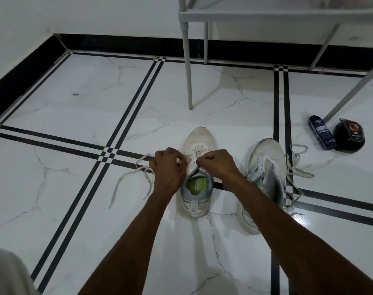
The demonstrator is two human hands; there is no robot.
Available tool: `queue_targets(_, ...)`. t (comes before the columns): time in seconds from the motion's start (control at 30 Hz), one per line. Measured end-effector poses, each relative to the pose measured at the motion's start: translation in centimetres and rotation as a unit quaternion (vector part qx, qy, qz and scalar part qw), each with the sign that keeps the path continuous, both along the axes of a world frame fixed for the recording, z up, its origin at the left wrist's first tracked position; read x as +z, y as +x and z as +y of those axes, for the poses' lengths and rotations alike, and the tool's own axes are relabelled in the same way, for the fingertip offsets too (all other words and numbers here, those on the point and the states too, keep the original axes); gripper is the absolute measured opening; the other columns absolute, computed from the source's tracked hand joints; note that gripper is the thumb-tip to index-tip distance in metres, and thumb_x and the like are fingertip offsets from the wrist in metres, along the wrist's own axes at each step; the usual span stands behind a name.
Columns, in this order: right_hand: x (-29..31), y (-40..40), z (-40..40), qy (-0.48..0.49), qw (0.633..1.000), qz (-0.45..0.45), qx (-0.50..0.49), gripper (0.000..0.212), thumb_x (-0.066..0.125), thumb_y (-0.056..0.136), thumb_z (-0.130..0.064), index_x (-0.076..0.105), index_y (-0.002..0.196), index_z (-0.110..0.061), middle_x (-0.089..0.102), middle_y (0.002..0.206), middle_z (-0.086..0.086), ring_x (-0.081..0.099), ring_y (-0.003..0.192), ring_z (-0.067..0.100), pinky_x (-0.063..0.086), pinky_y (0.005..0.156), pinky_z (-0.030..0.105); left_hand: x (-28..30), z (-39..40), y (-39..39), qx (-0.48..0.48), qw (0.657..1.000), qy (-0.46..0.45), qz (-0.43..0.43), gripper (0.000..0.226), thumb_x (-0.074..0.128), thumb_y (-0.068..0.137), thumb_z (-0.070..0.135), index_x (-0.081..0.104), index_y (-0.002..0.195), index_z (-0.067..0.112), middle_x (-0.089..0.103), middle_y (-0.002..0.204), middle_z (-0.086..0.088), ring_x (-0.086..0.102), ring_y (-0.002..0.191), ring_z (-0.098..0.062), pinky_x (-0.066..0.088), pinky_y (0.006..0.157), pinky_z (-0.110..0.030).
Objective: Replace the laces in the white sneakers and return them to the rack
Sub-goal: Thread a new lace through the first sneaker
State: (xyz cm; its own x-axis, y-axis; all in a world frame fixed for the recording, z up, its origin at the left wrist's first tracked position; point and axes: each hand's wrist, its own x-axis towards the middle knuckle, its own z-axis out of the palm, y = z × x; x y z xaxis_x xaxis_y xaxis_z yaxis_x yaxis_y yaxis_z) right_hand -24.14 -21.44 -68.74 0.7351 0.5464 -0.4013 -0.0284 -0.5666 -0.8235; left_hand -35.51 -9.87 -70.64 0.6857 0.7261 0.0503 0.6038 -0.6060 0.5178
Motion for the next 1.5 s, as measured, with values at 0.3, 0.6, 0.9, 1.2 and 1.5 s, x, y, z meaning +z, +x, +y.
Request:
queue_targets(0.3,-0.2,-0.6,0.4,0.005,0.999,-0.033,0.01,0.024,0.069,0.076,-0.014,0.071,0.082,0.009,0.069,0.093,0.027,0.071,0.08,0.027,0.041,0.059,0.02,0.2,0.2,-1.5,0.138,0.977,-0.131,-0.091,0.032,0.053,0.101,0.032,0.064,0.084,0.008,0.07,0.078,-0.005,0.068,0.079,-0.024,0.049,0.073,-0.034)
queue_targets(0.6,0.7,0.9,-0.4,0.038,0.999,-0.021,-0.006,0.014,0.063,0.089,-0.015,0.076,0.094,-0.017,0.071,0.09,-0.006,0.064,0.086,0.01,0.045,0.072,0.02,-0.2,1.6,-0.5,0.002,0.982,-0.178,0.059,0.051,0.061,0.083,0.053,0.067,0.119,0.017,0.061,0.122,-0.014,0.047,0.126,-0.031,0.034,0.106,-0.037)
queue_targets(0.9,3.6,2.7,2.6,0.019,0.977,-0.094,0.192,0.03,0.06,0.098,-0.025,0.063,0.127,-0.022,0.07,0.096,0.002,0.062,0.076,0.007,0.043,0.062,0.01,3.9,2.5,-0.2,0.033,0.96,-0.277,-0.017,0.04,0.045,0.09,0.057,0.065,0.079,0.025,0.064,0.112,-0.004,0.06,0.108,-0.028,0.047,0.098,-0.054)
queue_targets(1.2,3.1,4.2,4.6,0.017,0.999,-0.037,0.002,0.024,0.053,0.09,-0.002,0.07,0.105,-0.011,0.072,0.1,0.012,0.068,0.081,0.02,0.052,0.061,0.025,5.8,5.3,-1.7,0.017,0.98,-0.18,-0.081,0.049,0.039,0.092,0.057,0.054,0.068,0.017,0.06,0.067,0.005,0.056,0.071,-0.017,0.045,0.095,-0.052)
queue_targets(1.5,3.4,2.3,5.9,0.04,0.991,-0.068,0.112,0.023,0.052,0.093,0.0,0.073,0.095,-0.009,0.071,0.078,0.006,0.063,0.058,0.009,0.05,0.059,0.025,5.8,4.3,-1.2,-0.005,0.982,-0.183,-0.052,0.046,0.042,0.09,0.059,0.057,0.066,0.023,0.065,0.072,-0.007,0.063,0.074,-0.026,0.05,0.077,-0.043)
